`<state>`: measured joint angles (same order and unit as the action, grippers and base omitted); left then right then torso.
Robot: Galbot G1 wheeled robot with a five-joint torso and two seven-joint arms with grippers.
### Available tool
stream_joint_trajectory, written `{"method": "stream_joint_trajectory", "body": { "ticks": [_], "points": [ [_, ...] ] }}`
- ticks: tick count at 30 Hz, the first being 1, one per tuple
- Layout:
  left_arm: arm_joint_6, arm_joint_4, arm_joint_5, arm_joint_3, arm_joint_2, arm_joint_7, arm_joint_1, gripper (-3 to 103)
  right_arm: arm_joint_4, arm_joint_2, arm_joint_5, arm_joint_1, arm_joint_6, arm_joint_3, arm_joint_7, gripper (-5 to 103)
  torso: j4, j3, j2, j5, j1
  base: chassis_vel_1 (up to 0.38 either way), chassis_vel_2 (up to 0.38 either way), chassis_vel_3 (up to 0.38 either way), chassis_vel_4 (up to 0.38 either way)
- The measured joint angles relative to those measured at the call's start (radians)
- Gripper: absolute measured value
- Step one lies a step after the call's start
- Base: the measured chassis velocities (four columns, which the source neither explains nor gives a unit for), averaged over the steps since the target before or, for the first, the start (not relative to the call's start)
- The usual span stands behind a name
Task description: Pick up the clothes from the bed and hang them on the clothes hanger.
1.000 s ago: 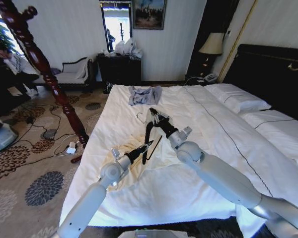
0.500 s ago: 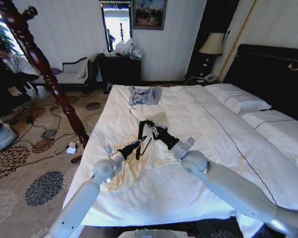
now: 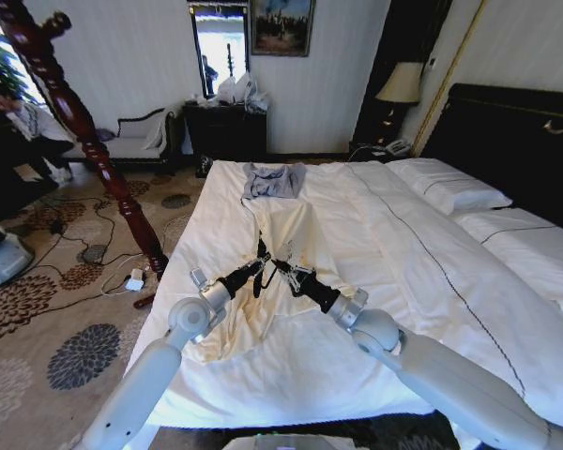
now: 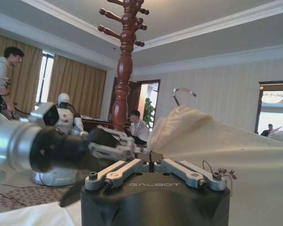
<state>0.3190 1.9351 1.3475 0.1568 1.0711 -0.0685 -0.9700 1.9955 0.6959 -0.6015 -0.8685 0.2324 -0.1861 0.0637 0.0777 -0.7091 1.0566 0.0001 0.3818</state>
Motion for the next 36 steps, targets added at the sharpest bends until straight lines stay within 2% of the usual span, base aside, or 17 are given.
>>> {"method": "stream_joint_trajectory", "body": {
  "ticks": [2,4,6,8,10,11,14,15,16,18,20,24,26,27,31,35,36],
  "points": [
    [0.001,0.009,-0.002,0.000,-0.005,0.000,-0.007,18,-0.008,0.006,0.018,-0.003,0.005,0.001,-0.012,0,-0.0001,0.000,0.000,-0.0002,0.000,0.000,0.000,0.000,0.000],
    [0.002,0.017,-0.004,0.000,-0.011,0.000,-0.013,18,-0.012,0.011,0.027,-0.004,0.013,0.002,-0.020,16,0.0000,0.000,0.000,-0.0001,0.000,0.000,0.000,0.000,0.000],
    [0.002,0.020,-0.005,0.000,-0.013,0.000,-0.015,18,-0.012,0.012,0.027,-0.004,0.016,0.004,-0.024,21,0.0000,0.000,0.000,-0.0001,0.000,0.000,0.000,0.000,0.000],
    [0.002,0.026,-0.007,0.000,-0.022,-0.001,-0.020,18,-0.012,0.010,0.015,-0.005,0.042,0.016,-0.024,33,0.0000,0.000,0.000,-0.0001,0.000,0.000,0.000,0.000,0.000],
    [0.002,0.028,-0.008,0.003,-0.027,-0.001,-0.021,18,-0.021,-0.004,-0.004,-0.010,0.080,0.037,0.039,38,-0.0003,0.000,0.000,-0.0001,0.000,0.000,0.000,0.000,0.000],
    [0.002,0.028,-0.008,0.003,-0.027,-0.001,-0.021,18,-0.021,-0.004,-0.004,-0.010,0.080,0.037,0.039,38,-0.0003,0.000,0.000,-0.0001,0.000,0.000,0.000,0.000,0.000],
    [0.002,0.023,-0.008,0.006,-0.031,-0.002,-0.012,18,-0.039,-0.060,-0.039,-0.050,0.134,0.107,0.243,54,0.0001,0.000,0.000,0.0000,0.000,0.000,0.000,0.000,0.000],
    [0.002,0.021,-0.008,0.006,-0.032,-0.002,-0.008,18,-0.039,-0.082,-0.052,-0.073,0.139,0.132,0.292,54,0.0002,0.000,0.000,-0.0001,0.000,0.000,0.000,0.000,0.000],
    [0.002,0.021,-0.008,0.006,-0.032,-0.002,-0.008,18,-0.039,-0.082,-0.052,-0.073,0.139,0.132,0.292,54,0.0002,0.000,0.000,-0.0001,0.000,0.000,0.000,0.000,0.000],
    [0.002,0.021,-0.007,0.003,-0.038,-0.002,-0.003,18,-0.037,-0.125,-0.072,-0.130,0.143,0.199,0.334,71,0.0005,0.000,0.000,-0.0002,0.000,0.000,0.000,0.000,0.000],
    [0.002,0.025,-0.007,0.001,-0.043,-0.003,-0.003,18,-0.037,-0.131,-0.079,-0.146,0.143,0.224,0.321,71,0.0005,0.000,0.000,-0.0001,0.000,0.000,0.000,0.000,0.000],
    [0.002,0.050,-0.006,-0.002,-0.081,-0.005,-0.007,18,-0.058,-0.133,-0.090,-0.136,0.085,0.283,0.120,92,0.0001,0.000,0.000,0.0002,0.000,0.000,0.000,0.000,0.000],
    [0.002,0.058,-0.004,0.000,-0.096,-0.006,-0.010,18,-0.071,-0.132,-0.105,-0.113,0.070,0.290,0.086,92,0.0002,0.000,0.000,0.0001,0.000,0.000,0.000,0.000,0.000],
    [0.002,0.063,-0.004,0.002,-0.105,-0.006,-0.012,18,-0.083,-0.132,-0.118,-0.091,0.059,0.293,0.074,97,0.0003,0.000,0.000,0.0001,0.000,0.000,0.000,0.000,0.000],
    [0.003,0.083,0.003,0.004,-0.159,-0.006,-0.008,18,-0.169,-0.158,-0.177,0.032,0.015,0.311,0.121,100,-0.0008,0.000,0.000,-0.0003,0.000,0.000,0.000,0.000,0.000],
    [0.004,0.099,0.007,-0.019,-0.195,-0.008,0.012,18,-0.272,-0.220,-0.226,0.153,-0.055,0.311,0.246,100,0.0003,0.000,0.000,-0.0002,0.000,0.000,0.000,0.000,0.000],
    [0.004,0.099,0.007,-0.019,-0.195,-0.008,0.012,18,-0.272,-0.220,-0.226,0.153,-0.055,0.311,0.246,100,0.0003,0.000,0.000,-0.0002,0.000,0.000,0.000,0.000,0.000]
  ]
}}
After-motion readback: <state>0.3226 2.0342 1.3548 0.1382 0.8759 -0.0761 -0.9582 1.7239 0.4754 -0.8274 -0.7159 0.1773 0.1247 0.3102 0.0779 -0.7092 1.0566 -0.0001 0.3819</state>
